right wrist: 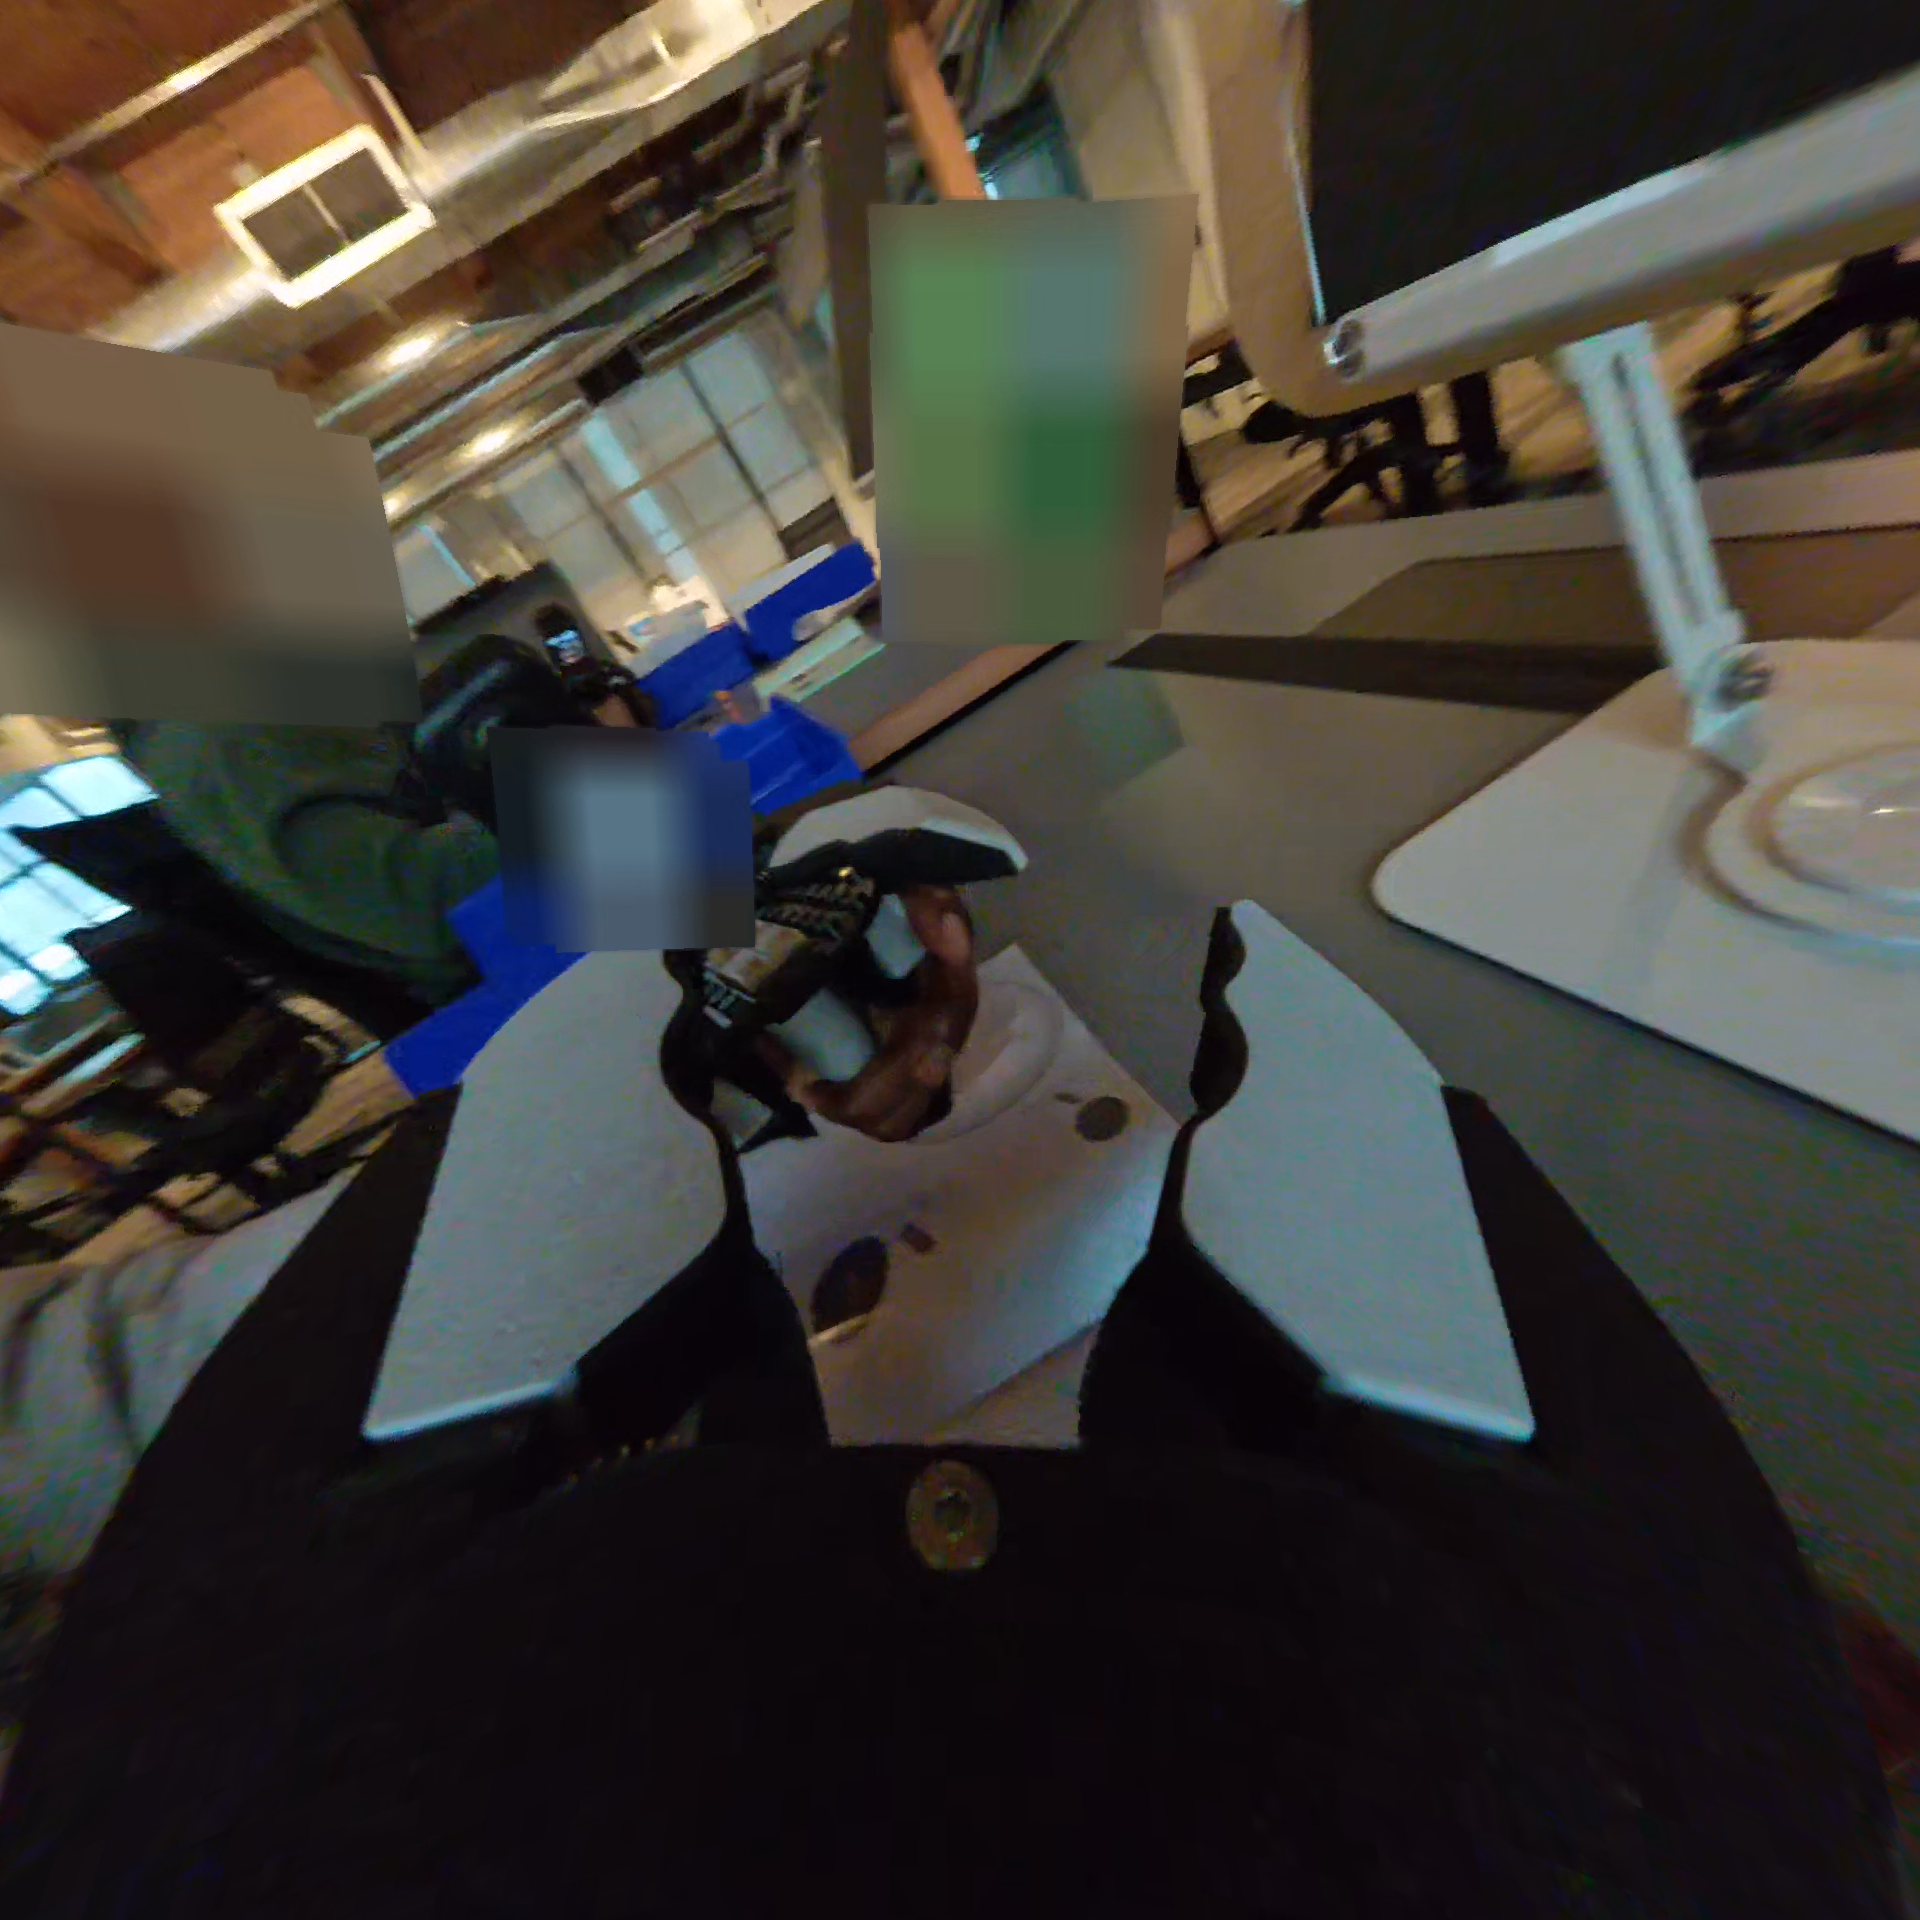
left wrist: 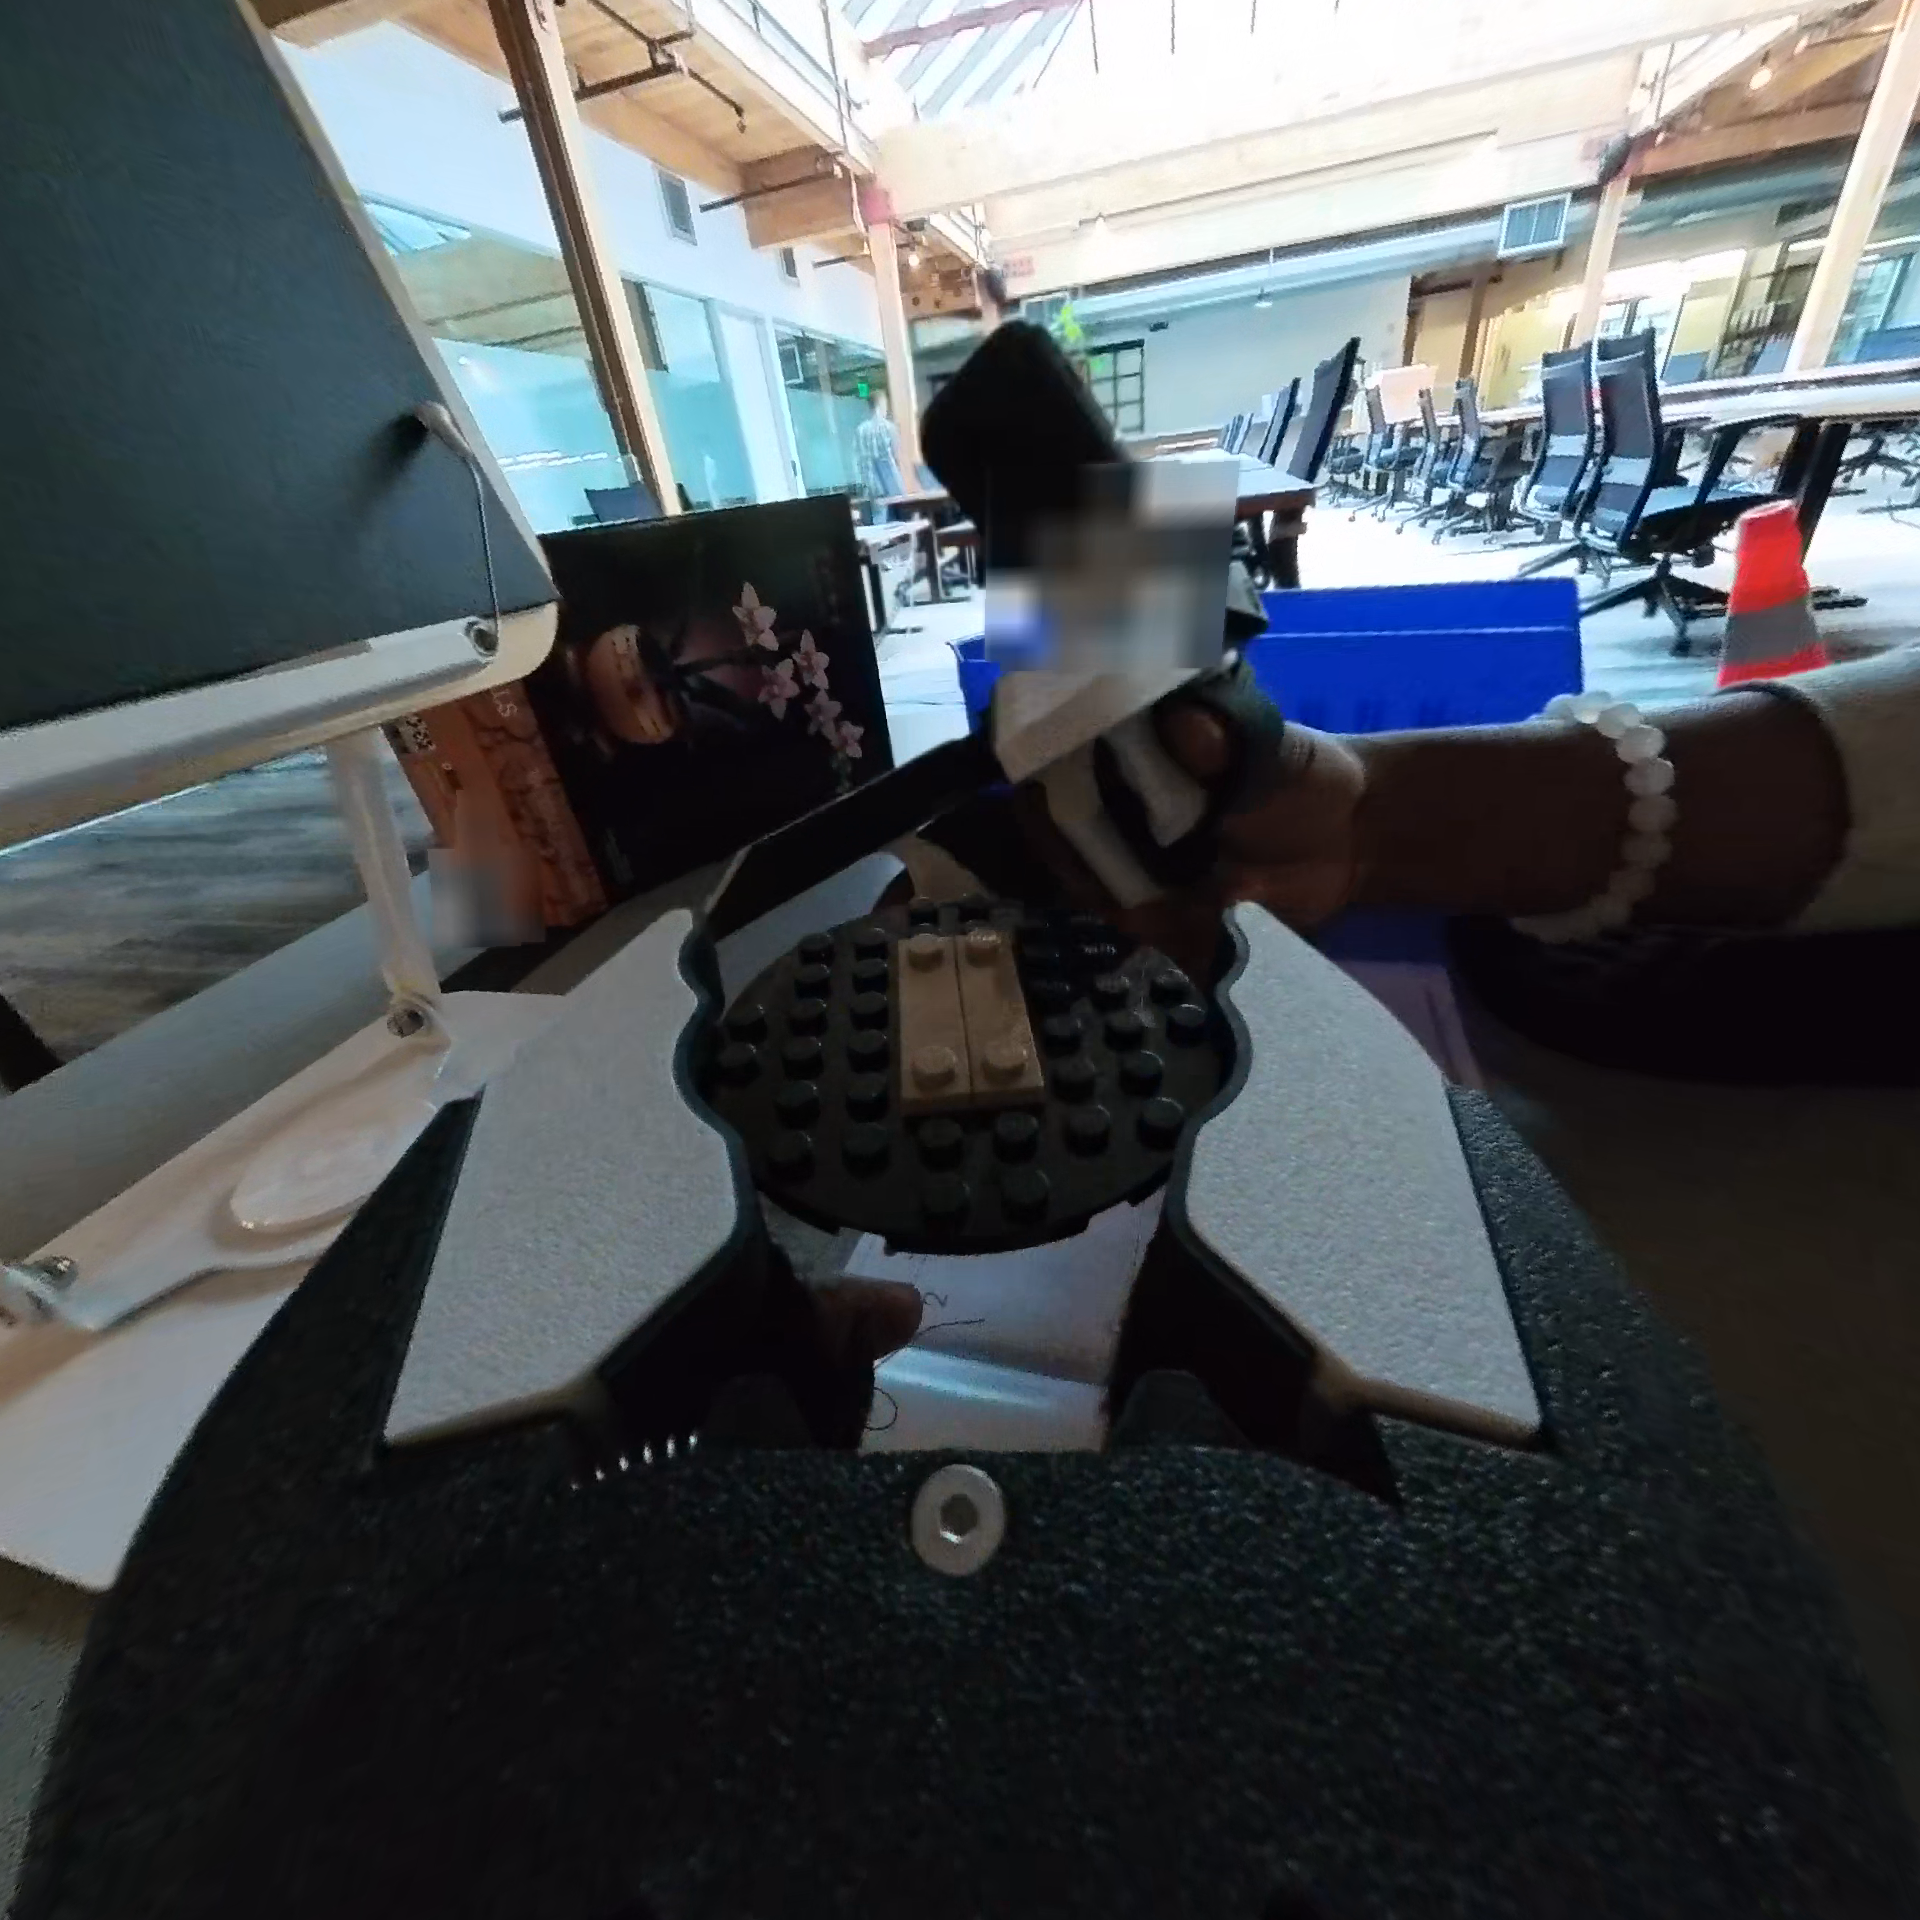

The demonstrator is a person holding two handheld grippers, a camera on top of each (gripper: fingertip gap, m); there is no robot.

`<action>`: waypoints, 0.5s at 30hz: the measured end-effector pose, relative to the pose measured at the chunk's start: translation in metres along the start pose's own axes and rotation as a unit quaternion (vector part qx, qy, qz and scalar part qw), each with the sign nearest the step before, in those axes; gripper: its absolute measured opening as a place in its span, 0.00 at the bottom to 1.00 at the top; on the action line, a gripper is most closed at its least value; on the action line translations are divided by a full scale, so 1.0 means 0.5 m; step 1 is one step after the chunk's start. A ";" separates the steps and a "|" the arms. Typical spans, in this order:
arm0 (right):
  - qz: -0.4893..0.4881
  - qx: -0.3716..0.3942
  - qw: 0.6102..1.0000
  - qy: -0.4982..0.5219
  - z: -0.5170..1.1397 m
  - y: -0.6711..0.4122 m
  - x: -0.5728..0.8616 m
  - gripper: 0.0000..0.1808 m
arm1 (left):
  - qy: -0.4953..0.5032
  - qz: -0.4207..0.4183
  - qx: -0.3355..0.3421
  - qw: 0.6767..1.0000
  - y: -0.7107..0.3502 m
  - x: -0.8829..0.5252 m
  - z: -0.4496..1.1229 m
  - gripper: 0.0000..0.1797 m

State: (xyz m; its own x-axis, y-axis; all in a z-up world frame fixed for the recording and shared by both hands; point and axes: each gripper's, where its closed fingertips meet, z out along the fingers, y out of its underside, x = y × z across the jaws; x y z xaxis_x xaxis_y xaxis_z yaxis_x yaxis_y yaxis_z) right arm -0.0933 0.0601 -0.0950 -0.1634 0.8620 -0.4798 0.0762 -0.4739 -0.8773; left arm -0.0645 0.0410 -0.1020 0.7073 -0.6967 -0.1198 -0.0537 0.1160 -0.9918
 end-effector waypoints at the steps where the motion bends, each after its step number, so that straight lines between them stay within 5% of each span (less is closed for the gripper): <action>1: -0.012 0.000 1.000 0.008 -0.002 0.005 0.004 0.50 | 0.002 -0.001 -0.002 1.000 0.003 0.002 0.002 0.49; 8: -0.131 0.018 0.989 0.067 -0.001 -0.002 0.003 0.51 | 0.011 0.000 0.011 1.000 -0.006 0.019 0.011 0.49; 15: -0.156 0.038 0.979 0.124 -0.022 0.001 0.045 0.66 | -0.009 0.004 -0.005 1.000 0.008 0.009 0.000 0.49</action>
State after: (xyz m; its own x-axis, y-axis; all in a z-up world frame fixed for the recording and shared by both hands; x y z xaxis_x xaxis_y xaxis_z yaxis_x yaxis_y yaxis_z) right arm -0.0861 0.0813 -0.1062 0.0778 0.9798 -0.1840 -0.0151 -0.1834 -0.9829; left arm -0.0617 0.0385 -0.1065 0.7188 -0.6836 -0.1263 -0.0659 0.1139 -0.9913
